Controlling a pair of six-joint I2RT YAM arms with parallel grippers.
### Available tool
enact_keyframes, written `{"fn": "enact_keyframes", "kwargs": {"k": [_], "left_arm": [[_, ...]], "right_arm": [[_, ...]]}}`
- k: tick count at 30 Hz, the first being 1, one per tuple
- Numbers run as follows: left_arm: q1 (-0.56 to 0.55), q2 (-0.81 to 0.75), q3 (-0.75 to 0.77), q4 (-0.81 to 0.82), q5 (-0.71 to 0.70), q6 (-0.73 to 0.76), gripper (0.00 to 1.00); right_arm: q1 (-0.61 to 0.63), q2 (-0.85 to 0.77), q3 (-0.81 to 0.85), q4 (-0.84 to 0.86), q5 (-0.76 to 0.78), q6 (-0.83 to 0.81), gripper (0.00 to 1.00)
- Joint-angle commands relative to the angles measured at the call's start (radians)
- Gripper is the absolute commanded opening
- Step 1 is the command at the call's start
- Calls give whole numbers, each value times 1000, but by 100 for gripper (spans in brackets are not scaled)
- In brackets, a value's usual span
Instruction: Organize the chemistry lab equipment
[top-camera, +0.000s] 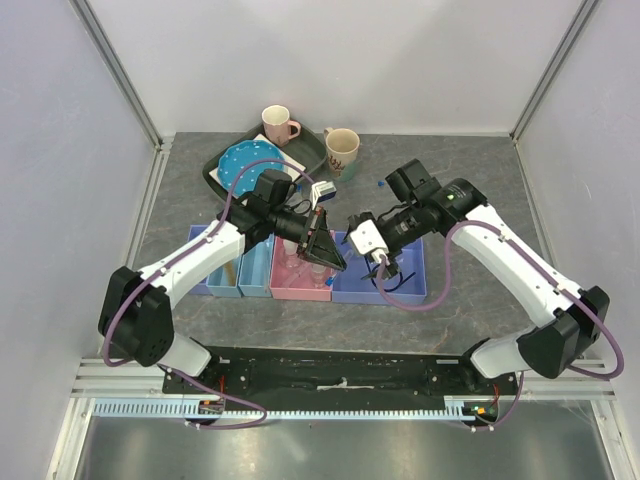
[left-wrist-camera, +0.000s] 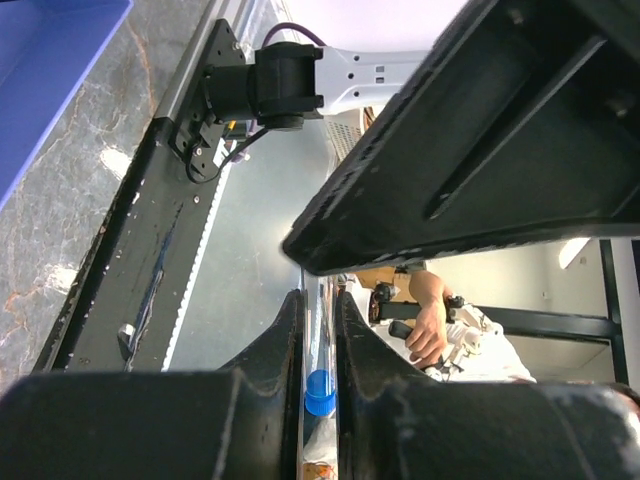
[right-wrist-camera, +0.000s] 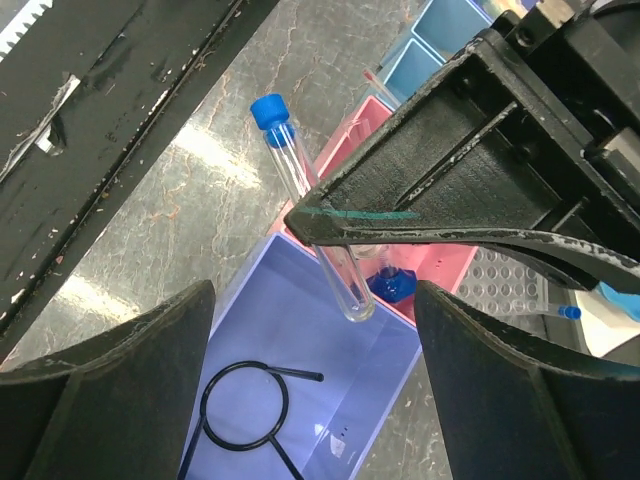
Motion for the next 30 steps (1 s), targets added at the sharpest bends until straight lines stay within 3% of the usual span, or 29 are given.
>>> {"fn": "enact_keyframes", "kwargs": {"k": [1,5,26,30], "left_arm": [[1,-2,20,-1,66,42,3],[1,-7,9,-2,66,45,3],[1,-2,5,-9,66,51,8],[1,-2,8,-18,66,56,10]], "right_arm": [[30,27,45,36,2,34,86],[55,34,39,36,20,37,80],[92,27,14,14,63,-11,27],[92,25,11,10,63,-17,22]]}}
